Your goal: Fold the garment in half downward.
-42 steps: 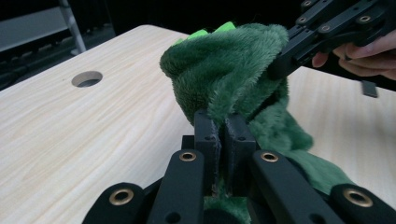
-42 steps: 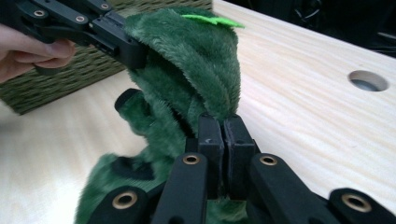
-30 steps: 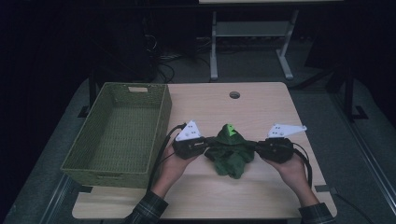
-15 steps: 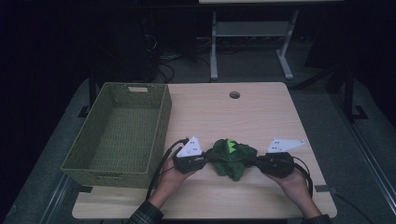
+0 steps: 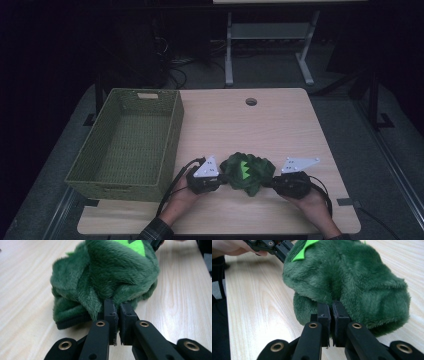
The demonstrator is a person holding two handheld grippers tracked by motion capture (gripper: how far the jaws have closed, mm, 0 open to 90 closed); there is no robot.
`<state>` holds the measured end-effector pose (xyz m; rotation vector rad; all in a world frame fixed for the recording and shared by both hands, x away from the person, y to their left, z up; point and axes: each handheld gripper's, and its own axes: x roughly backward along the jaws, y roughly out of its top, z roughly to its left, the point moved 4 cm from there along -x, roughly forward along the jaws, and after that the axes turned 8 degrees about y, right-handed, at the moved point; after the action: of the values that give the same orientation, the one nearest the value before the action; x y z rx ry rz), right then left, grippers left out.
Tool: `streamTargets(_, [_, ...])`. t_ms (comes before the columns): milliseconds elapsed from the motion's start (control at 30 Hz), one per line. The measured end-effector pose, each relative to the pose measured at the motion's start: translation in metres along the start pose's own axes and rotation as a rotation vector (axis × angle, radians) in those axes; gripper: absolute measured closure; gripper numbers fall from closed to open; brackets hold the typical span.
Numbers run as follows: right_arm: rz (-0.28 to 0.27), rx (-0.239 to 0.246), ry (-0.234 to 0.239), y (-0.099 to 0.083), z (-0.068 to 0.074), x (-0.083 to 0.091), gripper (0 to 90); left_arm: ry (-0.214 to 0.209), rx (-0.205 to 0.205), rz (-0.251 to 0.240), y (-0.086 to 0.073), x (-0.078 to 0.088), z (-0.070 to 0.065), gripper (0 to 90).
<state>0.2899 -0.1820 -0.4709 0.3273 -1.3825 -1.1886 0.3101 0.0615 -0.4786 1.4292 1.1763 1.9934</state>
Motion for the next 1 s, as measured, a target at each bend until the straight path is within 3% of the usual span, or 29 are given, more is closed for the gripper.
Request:
streamTargets(233, [0.033,0.000,0.003,-0.008,0.000,-0.009,86.1,-0.021,-0.011,0.065,-0.009,-0.010,-0.006,85.7])
streamTargets(433, [0.061,-0.012,0.004,-0.012,-0.002,-0.015,84.6,-0.028,-0.008,0.093,-0.011,-0.017,-0.010,84.1])
streamTargets(533, [0.056,-0.026,0.009,-0.013,-0.003,-0.015,77.7,-0.037,-0.003,0.090,-0.010,-0.015,-0.010,79.9])
streamTargets(733, [0.022,-0.038,0.018,-0.012,0.000,-0.005,73.0,-0.042,0.029,0.058,-0.006,-0.005,-0.008,72.7])
streamTargets(1000, [-0.001,-0.044,0.015,-0.018,0.008,0.012,68.6,-0.036,0.023,0.067,-0.008,0.007,-0.013,64.8])
